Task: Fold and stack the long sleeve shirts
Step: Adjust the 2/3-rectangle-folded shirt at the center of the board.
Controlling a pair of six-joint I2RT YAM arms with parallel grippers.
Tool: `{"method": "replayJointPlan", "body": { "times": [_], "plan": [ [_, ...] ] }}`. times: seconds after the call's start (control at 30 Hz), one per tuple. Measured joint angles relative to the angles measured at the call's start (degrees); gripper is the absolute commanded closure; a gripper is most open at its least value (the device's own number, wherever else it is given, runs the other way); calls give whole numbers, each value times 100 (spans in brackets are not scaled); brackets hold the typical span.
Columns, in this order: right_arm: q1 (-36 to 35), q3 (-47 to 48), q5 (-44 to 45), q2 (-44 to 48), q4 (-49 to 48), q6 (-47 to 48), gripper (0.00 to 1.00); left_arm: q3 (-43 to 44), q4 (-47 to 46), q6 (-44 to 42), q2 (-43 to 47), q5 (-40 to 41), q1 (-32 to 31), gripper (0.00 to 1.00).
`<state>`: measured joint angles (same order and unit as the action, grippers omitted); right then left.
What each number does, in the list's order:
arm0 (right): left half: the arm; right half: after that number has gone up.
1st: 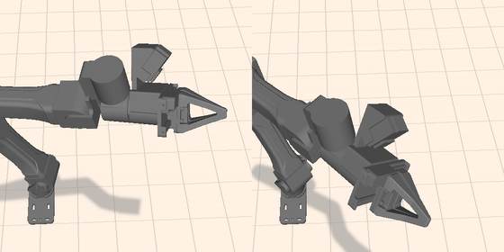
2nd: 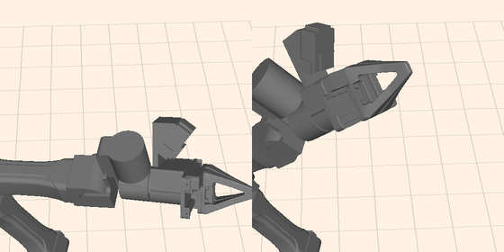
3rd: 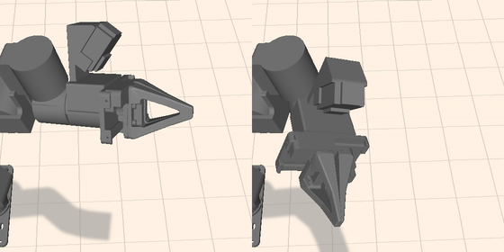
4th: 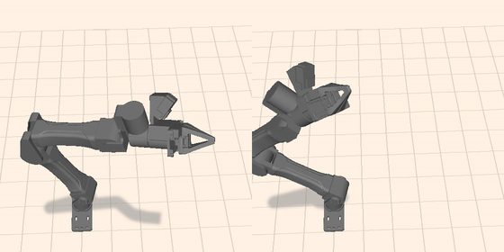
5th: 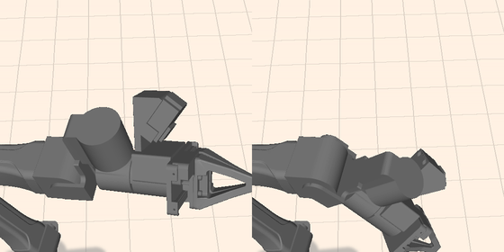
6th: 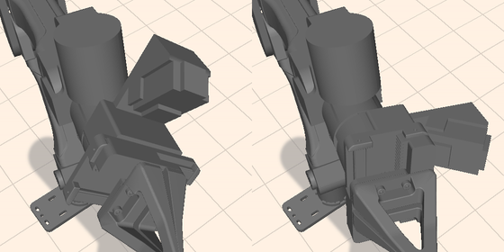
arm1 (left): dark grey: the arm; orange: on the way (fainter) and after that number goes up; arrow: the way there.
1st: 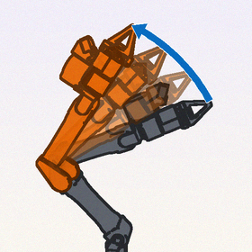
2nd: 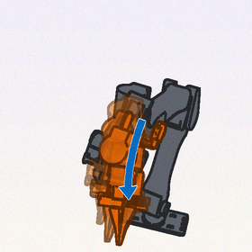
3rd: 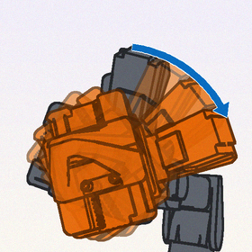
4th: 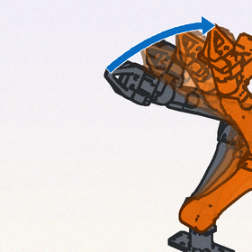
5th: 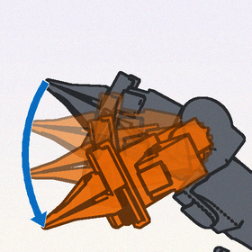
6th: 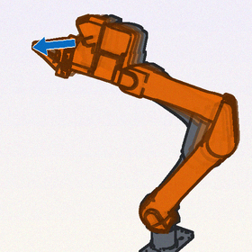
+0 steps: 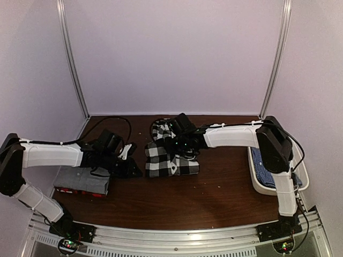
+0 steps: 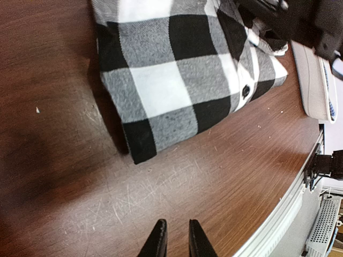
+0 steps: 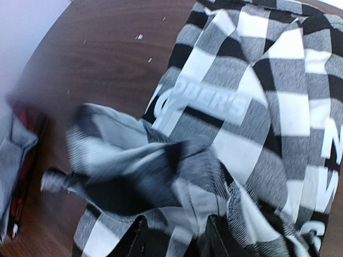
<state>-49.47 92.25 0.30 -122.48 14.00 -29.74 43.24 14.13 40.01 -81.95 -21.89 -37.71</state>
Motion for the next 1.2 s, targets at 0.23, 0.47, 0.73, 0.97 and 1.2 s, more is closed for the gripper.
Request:
{"method": "replayJointPlan", "body": {
  "times": [0.23,0.47,0.73,0.97,1.2],
  "plan": [
    [538,1290,-48,-852,452,315,51,374,-101,-35,-284,-2,-2,84],
    [531,1362,2,-763,881,562,38,1307,-170,-177,-1248,155,-2,81],
    [498,136,262,820,909,750,37,1705,-98,-229,-1615,649,267,72],
    [452,-1694,308,2197,533,761,35,1709,-101,-350,-1709,605,669,60],
    [382,-2406,92,2127,450,850,34,1921,-334,-494,-2135,282,807,57]
  ]
}}
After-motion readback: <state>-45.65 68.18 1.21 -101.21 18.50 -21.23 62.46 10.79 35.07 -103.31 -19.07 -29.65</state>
